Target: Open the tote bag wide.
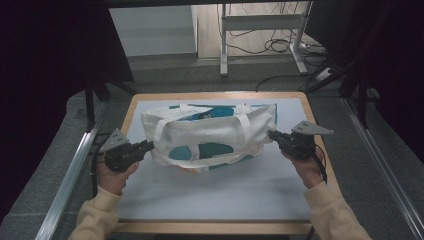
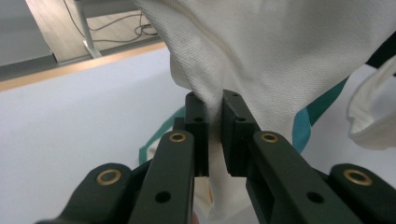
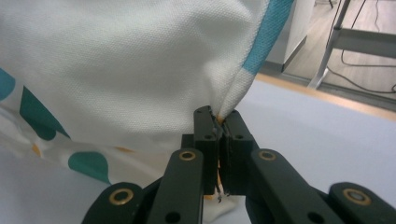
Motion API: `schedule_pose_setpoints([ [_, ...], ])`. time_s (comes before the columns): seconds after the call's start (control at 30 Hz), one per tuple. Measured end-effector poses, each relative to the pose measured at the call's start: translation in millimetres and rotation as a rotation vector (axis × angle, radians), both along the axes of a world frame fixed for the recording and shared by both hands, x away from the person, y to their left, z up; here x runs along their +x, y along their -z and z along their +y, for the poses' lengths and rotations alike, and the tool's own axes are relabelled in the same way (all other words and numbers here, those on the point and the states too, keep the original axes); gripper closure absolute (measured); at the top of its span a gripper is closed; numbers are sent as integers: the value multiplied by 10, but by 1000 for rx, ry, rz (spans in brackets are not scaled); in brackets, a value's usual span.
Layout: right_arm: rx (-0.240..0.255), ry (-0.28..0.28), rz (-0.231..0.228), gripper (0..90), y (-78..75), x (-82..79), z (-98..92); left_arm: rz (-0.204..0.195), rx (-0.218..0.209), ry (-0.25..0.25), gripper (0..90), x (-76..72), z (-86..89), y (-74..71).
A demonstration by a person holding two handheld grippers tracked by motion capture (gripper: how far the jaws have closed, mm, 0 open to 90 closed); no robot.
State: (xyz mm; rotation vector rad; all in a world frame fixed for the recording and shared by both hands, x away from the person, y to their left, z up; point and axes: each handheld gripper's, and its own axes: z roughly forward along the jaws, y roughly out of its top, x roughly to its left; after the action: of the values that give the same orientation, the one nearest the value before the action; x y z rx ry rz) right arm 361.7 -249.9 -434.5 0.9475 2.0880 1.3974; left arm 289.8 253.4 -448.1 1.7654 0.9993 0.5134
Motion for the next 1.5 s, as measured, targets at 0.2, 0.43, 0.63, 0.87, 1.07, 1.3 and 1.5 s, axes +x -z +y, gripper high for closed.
schedule_pose_setpoints([
  [0.2,-12,-5,24,857,116,-3,7,18,8,2,827,0,-18,86],
  [0.43,-35,0,50,857,201,28,43,33,23,-5,833,9,-51,194],
  [0.63,-64,-1,69,856,296,67,82,65,34,-5,840,50,-67,287],
  [0.87,-72,-2,92,856,384,101,100,78,39,-12,841,68,-78,359],
  [1.07,-105,1,124,856,520,125,131,120,106,-12,846,105,-150,517],
  [1.3,-132,-3,171,856,649,141,155,148,124,-6,848,148,-176,606],
  [1.5,-144,-10,198,856,732,140,164,169,146,0,850,171,-200,669],
])
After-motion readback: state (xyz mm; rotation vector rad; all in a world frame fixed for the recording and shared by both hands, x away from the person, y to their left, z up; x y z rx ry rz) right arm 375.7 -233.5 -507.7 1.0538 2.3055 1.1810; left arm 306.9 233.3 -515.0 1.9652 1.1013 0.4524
